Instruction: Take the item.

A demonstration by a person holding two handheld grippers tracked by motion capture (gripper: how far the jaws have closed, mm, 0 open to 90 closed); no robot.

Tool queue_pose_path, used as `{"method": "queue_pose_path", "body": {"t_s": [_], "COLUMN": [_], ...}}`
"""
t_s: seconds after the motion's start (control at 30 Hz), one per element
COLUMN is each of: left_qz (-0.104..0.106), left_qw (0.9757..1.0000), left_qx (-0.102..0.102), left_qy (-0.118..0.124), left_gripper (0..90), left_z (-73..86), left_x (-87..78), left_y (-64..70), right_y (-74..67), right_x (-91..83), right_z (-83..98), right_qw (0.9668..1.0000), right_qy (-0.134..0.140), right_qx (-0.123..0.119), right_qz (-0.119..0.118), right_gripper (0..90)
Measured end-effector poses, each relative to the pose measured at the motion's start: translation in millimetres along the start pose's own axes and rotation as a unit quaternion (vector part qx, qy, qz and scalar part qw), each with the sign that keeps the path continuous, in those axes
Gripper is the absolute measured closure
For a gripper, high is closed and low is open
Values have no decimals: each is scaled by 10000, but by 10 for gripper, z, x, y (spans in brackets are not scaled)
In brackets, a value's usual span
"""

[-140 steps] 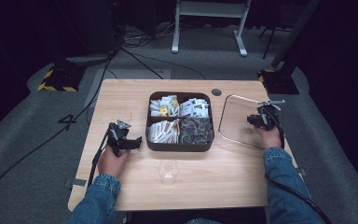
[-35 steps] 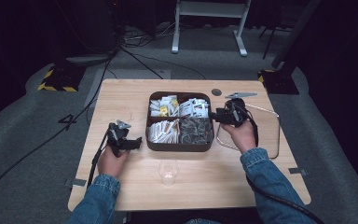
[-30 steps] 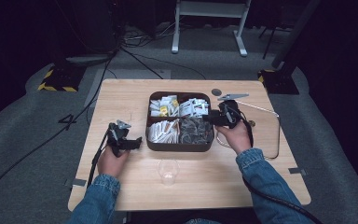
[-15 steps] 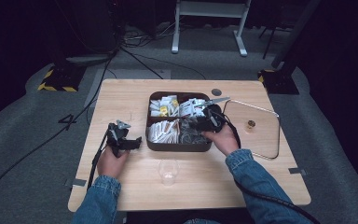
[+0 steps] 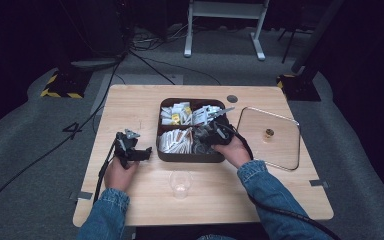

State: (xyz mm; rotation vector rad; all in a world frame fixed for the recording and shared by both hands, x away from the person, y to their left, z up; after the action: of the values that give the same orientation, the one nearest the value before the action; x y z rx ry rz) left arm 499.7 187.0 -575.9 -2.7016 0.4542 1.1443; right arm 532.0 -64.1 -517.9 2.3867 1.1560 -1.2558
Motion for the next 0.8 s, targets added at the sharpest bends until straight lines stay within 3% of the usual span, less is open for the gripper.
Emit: {"method": "queue_pose_path", "body": {"t_s": [0.13,0.47,0.8], "left_qz": [-2,0,0], "left_qw": [10000,10000,10000], "left_qx": [1,-1,0], "left_qy": [-3,0,0], "left_gripper": [151,151,151], "left_z": [0,0,0], "left_x": [0,0,0], "left_y": [0,1,0], "right_y": [21,6,-40], "right_x": [54,-15,-108], "right_z": [43,16,-27], "right_qw": [9998,9994,9992], "right_qy": [-97,-4,154], "right_qx": [-78,-245,-291], "right_qz": [149,257,206], "right_gripper": [561,705,757]}}
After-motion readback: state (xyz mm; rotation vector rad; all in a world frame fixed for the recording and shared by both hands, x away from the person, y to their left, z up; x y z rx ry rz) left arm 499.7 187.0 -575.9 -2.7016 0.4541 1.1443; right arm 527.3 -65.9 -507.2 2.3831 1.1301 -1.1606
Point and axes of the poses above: each handheld gripper's, and its own axes: x roughly forward along the jaws, z roughly out of its underside, y roughly to its right, the point moved 10 cm from there along x, roughly forward along the jaws, and after that the axes turned 5 degrees about -z, right-handed, at the moved point
